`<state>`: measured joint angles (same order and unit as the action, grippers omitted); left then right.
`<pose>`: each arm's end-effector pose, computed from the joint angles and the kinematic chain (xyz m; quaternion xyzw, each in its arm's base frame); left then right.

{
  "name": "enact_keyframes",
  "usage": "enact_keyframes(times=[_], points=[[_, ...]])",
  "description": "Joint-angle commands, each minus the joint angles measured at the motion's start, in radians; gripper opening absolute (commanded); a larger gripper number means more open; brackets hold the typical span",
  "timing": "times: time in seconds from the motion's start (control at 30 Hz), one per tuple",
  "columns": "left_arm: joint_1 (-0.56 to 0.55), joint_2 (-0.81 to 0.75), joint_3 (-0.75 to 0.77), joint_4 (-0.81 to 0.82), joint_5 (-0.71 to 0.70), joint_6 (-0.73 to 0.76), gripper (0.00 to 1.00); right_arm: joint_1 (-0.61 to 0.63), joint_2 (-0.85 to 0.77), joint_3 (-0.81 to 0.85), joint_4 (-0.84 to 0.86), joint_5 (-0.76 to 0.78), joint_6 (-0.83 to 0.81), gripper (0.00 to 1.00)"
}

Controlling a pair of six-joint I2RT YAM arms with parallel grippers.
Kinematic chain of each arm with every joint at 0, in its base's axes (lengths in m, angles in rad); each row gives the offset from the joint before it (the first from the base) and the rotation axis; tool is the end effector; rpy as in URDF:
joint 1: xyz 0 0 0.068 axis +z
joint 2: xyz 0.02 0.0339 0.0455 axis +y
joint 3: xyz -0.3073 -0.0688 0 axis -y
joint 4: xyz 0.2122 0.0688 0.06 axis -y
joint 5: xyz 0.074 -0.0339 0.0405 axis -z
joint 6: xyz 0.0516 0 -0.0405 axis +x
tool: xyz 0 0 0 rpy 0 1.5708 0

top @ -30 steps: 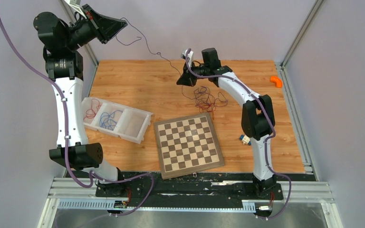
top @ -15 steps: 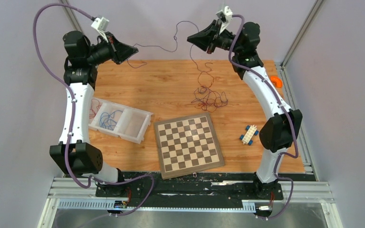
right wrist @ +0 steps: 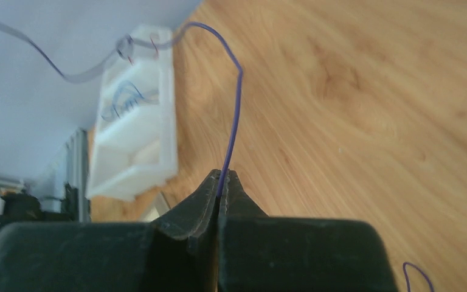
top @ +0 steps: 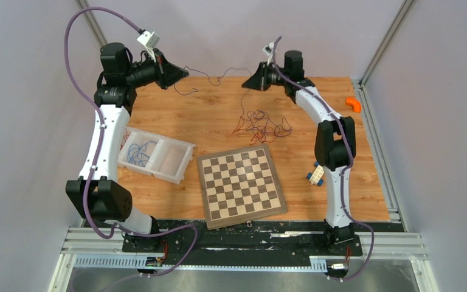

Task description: Untangle the cables

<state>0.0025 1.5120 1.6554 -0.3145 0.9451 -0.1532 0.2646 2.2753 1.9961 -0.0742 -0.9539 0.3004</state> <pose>0.3062 -0.0411 0.4922 0.2393 0.7018 -0.3904 0.5457 0.5073 0.1811 0.3109 -0.2494 0.7334 0.5033 0.3829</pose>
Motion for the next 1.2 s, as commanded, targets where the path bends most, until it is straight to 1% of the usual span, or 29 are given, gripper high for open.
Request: enact_keyframes(times=[0.0,0.03,0.07,0.13,0.17,0.2,0.23,0.27,0.3,0.33,0.4,0.43,0.5,0.6,0.63,0.77,0.83,0.9,0.93,0.97,1.0,1.03,1.1,1.17], points=[[0.002,-0.016,0.039,0.038,-0.002,0.024,0.0,-0.021,-0.194,0.402,0.548,-0.009,0.436,0.0],[0.002,-0.024,0.042,0.05,-0.01,0.024,0.0,-0.022,-0.206,0.408,0.569,-0.016,0.446,0.0],[0.001,-0.028,0.04,0.078,-0.013,0.022,0.0,-0.018,-0.248,0.332,0.553,-0.005,0.414,0.0],[0.001,-0.032,0.024,0.118,-0.017,0.011,0.0,0.012,-0.345,0.033,0.428,0.113,0.216,0.0],[0.002,-0.027,0.015,0.123,-0.013,0.012,0.0,0.029,-0.347,-0.059,0.326,0.12,0.114,0.0],[-0.021,-0.024,0.011,0.124,-0.011,0.018,0.0,0.038,-0.32,-0.072,0.233,0.046,0.096,0.0],[-0.028,-0.019,0.004,0.127,-0.005,0.02,0.0,0.043,-0.285,-0.066,0.201,-0.052,0.166,0.0],[-0.039,-0.018,-0.001,0.134,0.001,0.022,0.0,0.05,-0.266,-0.071,0.226,-0.146,0.251,0.0],[-0.047,-0.016,-0.01,0.139,0.007,0.026,0.01,0.059,-0.268,-0.087,0.282,-0.19,0.282,0.0],[-0.064,-0.017,-0.015,0.153,0.007,0.034,0.02,0.065,-0.291,-0.12,0.339,-0.196,0.272,0.0],[-0.097,-0.012,-0.03,0.174,0.021,0.049,0.05,0.072,-0.34,-0.176,0.442,-0.153,0.254,0.0],[-0.109,-0.001,-0.03,0.178,0.03,0.055,0.06,0.072,-0.34,-0.169,0.461,-0.151,0.257,0.0],[-0.151,0.022,-0.034,0.195,0.059,0.059,0.09,0.077,-0.318,-0.126,0.444,-0.186,0.268,0.0],[-0.183,0.062,-0.06,0.282,0.109,-0.009,0.1,0.079,-0.315,-0.137,0.481,-0.203,0.307,0.0],[-0.201,0.07,-0.064,0.32,0.113,-0.023,0.1,0.081,-0.318,-0.146,0.501,-0.205,0.32,0.0],[-0.234,0.125,-0.077,0.385,0.115,-0.072,0.09,0.09,-0.324,-0.153,0.544,-0.22,0.359,0.0],[-0.24,0.149,-0.084,0.411,0.109,-0.1,0.11,0.09,-0.328,-0.159,0.557,-0.22,0.379,0.0],[-0.245,0.168,-0.086,0.424,0.102,-0.097,0.17,0.09,-0.331,-0.161,0.573,-0.223,0.398,0.0],[-0.247,0.179,-0.086,0.429,0.102,-0.095,0.25,0.091,-0.33,-0.16,0.575,-0.22,0.405,0.0],[-0.255,0.184,-0.086,0.435,0.106,-0.088,0.28,0.091,-0.33,-0.159,0.581,-0.22,0.414,0.0],[-0.26,0.192,-0.085,0.436,0.118,-0.084,0.35,0.091,-0.328,-0.156,0.588,-0.22,0.422,0.0],[-0.268,0.194,-0.085,0.435,0.128,-0.074,0.39,0.092,-0.326,-0.152,0.593,-0.218,0.427,0.0],[-0.28,0.203,-0.092,0.44,0.154,-0.07,0.54,0.093,-0.32,-0.14,0.594,-0.217,0.431,0.0],[-0.292,0.214,-0.103,0.453,0.165,-0.076,0.59,0.094,-0.314,-0.131,0.598,-0.217,0.439,0.0]])
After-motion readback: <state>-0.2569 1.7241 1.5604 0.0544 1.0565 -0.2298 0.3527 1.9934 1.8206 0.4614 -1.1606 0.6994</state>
